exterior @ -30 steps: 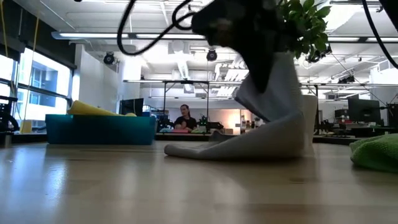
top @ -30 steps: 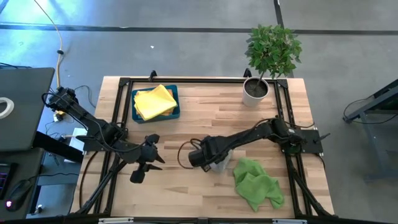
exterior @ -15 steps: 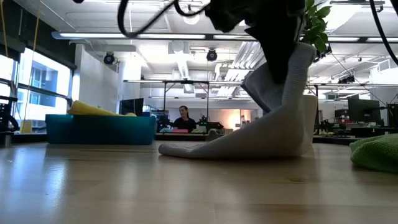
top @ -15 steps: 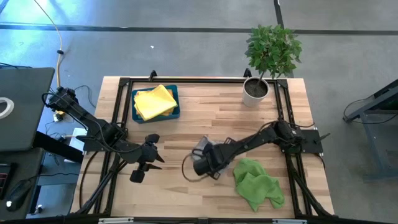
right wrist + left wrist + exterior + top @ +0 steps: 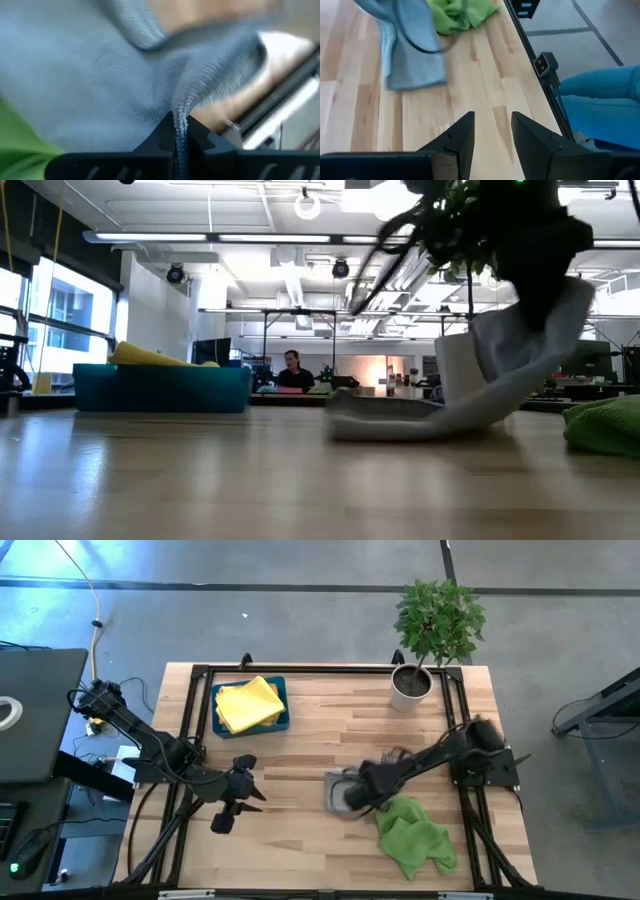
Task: Fold microfiber towels
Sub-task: Fold the gray microfiber cloth
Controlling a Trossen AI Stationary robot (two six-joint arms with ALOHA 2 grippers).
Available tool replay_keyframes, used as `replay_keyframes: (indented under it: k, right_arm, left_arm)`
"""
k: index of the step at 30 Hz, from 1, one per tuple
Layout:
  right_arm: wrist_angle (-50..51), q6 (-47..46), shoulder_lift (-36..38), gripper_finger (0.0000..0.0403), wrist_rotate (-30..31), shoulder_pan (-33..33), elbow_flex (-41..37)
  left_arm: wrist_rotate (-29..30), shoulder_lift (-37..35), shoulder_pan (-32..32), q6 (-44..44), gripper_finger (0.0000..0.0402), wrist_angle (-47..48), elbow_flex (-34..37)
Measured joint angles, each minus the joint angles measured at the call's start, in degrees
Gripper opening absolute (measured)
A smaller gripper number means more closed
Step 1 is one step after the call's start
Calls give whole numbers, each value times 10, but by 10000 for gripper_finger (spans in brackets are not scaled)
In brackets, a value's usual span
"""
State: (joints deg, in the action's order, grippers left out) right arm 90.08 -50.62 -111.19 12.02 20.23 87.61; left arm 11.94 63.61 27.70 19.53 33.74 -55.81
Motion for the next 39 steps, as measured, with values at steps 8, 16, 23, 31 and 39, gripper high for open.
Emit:
replay_keyframes:
  k: [8,16,23,31,39]
  right_arm:
    - [2,-130,130,0,8,-43,-129]
    - [0,-38,128,0,58,-81,-130]
    - [-1,109,128,0,196,-141,-145]
    - [-5,208,132,0,235,-170,-145]
    - [-54,85,132,0,158,-102,-130]
  left_arm:
    - [28,0,-7,-1,119,-34,0]
    - [28,0,-46,-2,119,-42,0]
    - [28,0,-87,-22,119,-41,0]
    - [27,0,-110,-37,119,-40,0]
    - [26,0,-113,-52,119,-40,0]
